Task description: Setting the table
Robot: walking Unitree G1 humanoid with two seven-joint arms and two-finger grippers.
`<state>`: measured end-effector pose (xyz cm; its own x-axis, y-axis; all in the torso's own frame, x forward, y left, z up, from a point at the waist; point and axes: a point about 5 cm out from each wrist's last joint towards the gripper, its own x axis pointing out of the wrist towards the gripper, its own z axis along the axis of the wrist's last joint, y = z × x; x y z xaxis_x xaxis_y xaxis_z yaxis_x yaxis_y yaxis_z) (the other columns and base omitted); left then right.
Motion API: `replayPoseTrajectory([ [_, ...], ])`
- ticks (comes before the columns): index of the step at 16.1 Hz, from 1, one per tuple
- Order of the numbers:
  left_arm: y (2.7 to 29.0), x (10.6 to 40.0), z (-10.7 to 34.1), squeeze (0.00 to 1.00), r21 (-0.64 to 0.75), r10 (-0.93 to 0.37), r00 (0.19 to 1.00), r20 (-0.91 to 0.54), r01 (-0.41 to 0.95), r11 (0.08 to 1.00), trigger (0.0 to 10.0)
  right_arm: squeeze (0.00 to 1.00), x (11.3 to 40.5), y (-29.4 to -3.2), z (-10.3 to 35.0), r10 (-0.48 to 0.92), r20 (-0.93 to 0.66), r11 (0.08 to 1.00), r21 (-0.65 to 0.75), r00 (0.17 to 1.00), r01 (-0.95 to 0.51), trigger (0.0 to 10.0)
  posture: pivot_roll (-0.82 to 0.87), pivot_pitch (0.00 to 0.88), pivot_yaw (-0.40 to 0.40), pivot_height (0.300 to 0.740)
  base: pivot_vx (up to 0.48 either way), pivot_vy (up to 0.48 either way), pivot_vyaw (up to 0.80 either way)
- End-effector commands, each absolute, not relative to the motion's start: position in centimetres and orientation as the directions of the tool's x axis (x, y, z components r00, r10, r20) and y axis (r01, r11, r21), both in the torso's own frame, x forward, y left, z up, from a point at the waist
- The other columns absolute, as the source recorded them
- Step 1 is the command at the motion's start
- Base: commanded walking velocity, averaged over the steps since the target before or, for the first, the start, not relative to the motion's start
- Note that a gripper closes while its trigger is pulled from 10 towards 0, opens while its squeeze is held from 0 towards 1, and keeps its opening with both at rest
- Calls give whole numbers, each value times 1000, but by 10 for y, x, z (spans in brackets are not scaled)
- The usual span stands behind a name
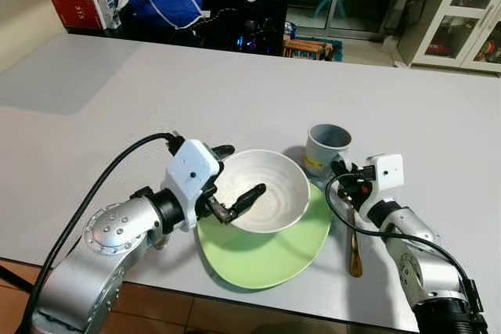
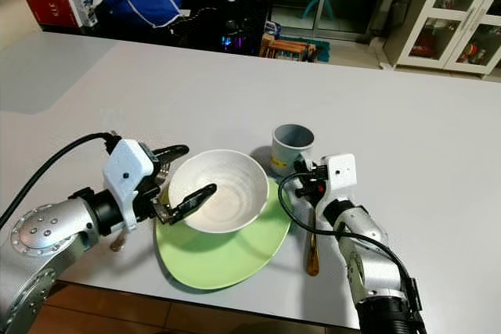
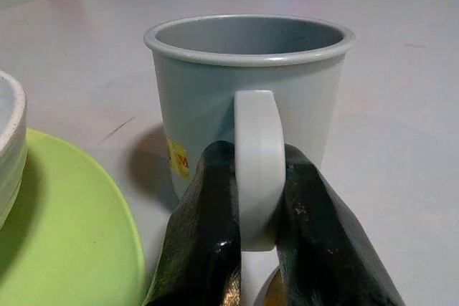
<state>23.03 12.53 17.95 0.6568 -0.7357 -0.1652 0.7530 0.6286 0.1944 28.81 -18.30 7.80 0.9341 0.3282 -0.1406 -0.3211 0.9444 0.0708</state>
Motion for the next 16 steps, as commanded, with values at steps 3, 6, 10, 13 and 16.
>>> replayPoseTrajectory([
  [3,122,227,181,0,204,-754,636,-165,770,604,10000,1000,291,-182,79,333,-149,943,57,931,-328,10000,107,0,-15,740,0,0,0],
  [6,122,227,181,0,204,-755,634,-166,771,603,10000,1000,292,-183,79,332,-151,943,54,931,-327,10000,107,0,-15,740,0,0,0],
  [10,122,227,181,0,204,-755,634,-166,771,603,10000,1000,292,-183,79,332,-151,943,54,931,-327,10000,107,0,-15,740,0,0,0],
  [13,122,227,181,0,204,-755,634,-166,771,603,10000,1000,292,-183,79,332,-151,943,54,931,-327,10000,107,0,-15,740,0,0,0],
  [16,122,227,181,0,204,-755,634,-166,771,603,10000,1000,292,-183,79,332,-151,943,54,931,-327,10000,107,0,-15,740,0,0,0],
])
